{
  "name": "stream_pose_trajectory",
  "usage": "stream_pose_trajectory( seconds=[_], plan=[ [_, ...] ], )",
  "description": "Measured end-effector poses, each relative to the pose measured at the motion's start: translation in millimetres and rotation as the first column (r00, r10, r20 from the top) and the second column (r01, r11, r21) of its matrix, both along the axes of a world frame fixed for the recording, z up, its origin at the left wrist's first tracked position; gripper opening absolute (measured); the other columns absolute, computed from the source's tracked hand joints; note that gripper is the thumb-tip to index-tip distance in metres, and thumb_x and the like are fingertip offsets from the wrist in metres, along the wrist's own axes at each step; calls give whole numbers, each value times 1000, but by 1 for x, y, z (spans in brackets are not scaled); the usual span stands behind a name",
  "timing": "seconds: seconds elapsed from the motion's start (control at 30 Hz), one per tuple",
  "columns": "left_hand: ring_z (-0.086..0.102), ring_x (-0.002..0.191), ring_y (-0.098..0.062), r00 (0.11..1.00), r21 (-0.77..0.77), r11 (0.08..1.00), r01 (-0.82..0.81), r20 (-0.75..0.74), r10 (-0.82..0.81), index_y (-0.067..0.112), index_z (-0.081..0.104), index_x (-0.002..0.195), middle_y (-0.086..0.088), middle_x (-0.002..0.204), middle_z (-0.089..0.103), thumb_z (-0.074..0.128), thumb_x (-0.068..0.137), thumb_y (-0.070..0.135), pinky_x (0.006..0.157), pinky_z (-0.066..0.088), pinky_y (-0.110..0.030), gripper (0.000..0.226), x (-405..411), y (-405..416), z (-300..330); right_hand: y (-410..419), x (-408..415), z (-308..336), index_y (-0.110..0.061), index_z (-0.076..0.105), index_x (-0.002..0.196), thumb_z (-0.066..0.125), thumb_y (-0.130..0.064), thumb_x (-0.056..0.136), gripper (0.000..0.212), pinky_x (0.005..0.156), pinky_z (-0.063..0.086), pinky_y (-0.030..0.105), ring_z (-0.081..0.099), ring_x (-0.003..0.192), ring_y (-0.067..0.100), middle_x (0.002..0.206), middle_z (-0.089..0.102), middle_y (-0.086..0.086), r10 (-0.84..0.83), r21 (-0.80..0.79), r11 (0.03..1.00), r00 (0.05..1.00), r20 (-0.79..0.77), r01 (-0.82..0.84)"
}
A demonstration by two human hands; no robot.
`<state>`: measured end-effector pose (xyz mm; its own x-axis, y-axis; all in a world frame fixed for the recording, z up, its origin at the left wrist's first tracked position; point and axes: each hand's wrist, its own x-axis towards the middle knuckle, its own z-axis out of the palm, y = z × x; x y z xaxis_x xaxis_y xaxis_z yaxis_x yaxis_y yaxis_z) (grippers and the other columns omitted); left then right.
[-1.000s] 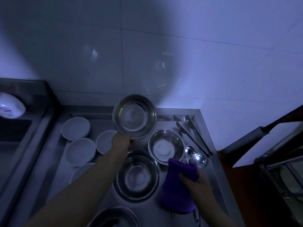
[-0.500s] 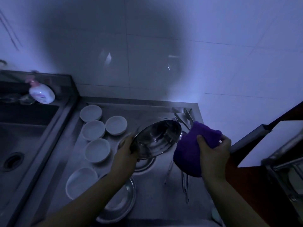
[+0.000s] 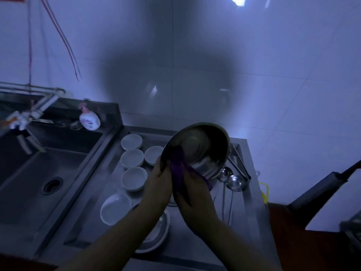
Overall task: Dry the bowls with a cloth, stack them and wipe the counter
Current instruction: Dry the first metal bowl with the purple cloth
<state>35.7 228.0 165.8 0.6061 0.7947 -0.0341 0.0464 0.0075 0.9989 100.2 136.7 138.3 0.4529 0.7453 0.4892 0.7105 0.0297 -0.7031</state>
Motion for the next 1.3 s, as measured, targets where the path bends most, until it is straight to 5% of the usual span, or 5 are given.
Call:
stream_pose_trajectory(
  seconds=[0.33,0.67,1.0,1.17,1.3],
  plan=[
    [56,48,-7,993,135,989,-53,-96,66,30,62,81,7,60,64,47,95,27,48,42,-28,20,-21,9,23,-27,72,5,-8,65,112,60,-39,78,47,108,34,43,62,110,24,115,67,10,85,-190,974,582,809,123],
    [69,73,-23,991,36,995,97,-96,-93,37,55,102,1,86,69,39,99,33,67,58,-49,17,2,-10,29,-28,19,-14,-15,28,148,58,-36,77,80,104,41,36,56,114,19,126,60,9,-192,-94,954,820,539,285],
    [56,39,-12,886,11,937,350,-327,-327,8,63,84,-7,56,64,55,87,7,35,40,-19,9,5,52,70,-38,85,22,-16,62,115,55,-17,93,24,77,54,33,69,82,23,90,72,9,-76,25,990,387,919,135],
    [68,85,-24,956,-85,963,255,-127,-264,16,55,109,-10,94,68,63,81,5,73,58,-40,31,7,48,64,-1,64,44,-14,75,101,56,-22,94,21,61,48,28,63,62,20,72,69,6,-227,131,959,398,889,253],
    [68,87,-26,974,-197,955,220,98,-204,23,55,117,-7,100,68,57,86,3,69,59,-42,38,7,45,48,24,31,27,-11,64,121,52,-29,98,32,72,49,29,66,76,16,110,69,16,-350,176,914,491,798,366]
  ],
)
